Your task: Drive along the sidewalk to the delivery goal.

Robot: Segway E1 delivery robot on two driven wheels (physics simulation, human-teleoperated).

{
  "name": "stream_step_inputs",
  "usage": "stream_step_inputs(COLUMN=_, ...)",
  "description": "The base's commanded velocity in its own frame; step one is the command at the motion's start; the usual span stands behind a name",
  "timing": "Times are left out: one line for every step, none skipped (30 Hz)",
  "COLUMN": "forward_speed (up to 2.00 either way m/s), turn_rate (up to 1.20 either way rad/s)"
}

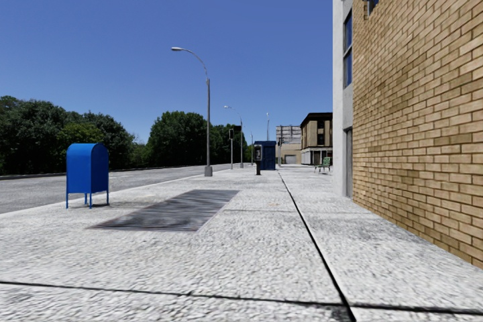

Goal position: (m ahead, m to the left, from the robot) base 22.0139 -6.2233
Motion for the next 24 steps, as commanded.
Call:
stream_step_inputs(forward_speed=2.00, turn_rate=0.00)
stream_step_inputs(forward_speed=2.00, turn_rate=-0.70)
stream_step_inputs(forward_speed=2.00, turn_rate=-1.20)
stream_step_inputs(forward_speed=2.00, turn_rate=-1.20)
stream_step_inputs(forward_speed=2.00, turn_rate=-1.20)
stream_step_inputs(forward_speed=2.00, turn_rate=-1.20)
stream_step_inputs(forward_speed=2.00, turn_rate=-0.16)
stream_step_inputs(forward_speed=2.00, turn_rate=-0.05)
stream_step_inputs(forward_speed=2.00, turn_rate=0.00)
stream_step_inputs(forward_speed=2.00, turn_rate=0.00)
stream_step_inputs(forward_speed=2.00, turn_rate=0.00)
stream_step_inputs(forward_speed=2.00, turn_rate=0.00)
stream_step_inputs(forward_speed=2.00, turn_rate=0.00)
stream_step_inputs(forward_speed=2.00, turn_rate=0.00)
stream_step_inputs(forward_speed=2.00, turn_rate=0.00)
stream_step_inputs(forward_speed=2.00, turn_rate=0.00)
stream_step_inputs(forward_speed=2.00, turn_rate=0.00)
stream_step_inputs(forward_speed=2.00, turn_rate=0.00)
stream_step_inputs(forward_speed=2.00, turn_rate=0.00)
stream_step_inputs(forward_speed=2.00, turn_rate=0.00)
stream_step_inputs(forward_speed=2.00, turn_rate=0.00)
stream_step_inputs(forward_speed=2.00, turn_rate=0.00)
stream_step_inputs(forward_speed=2.00, turn_rate=0.00)
stream_step_inputs(forward_speed=2.00, turn_rate=0.00)
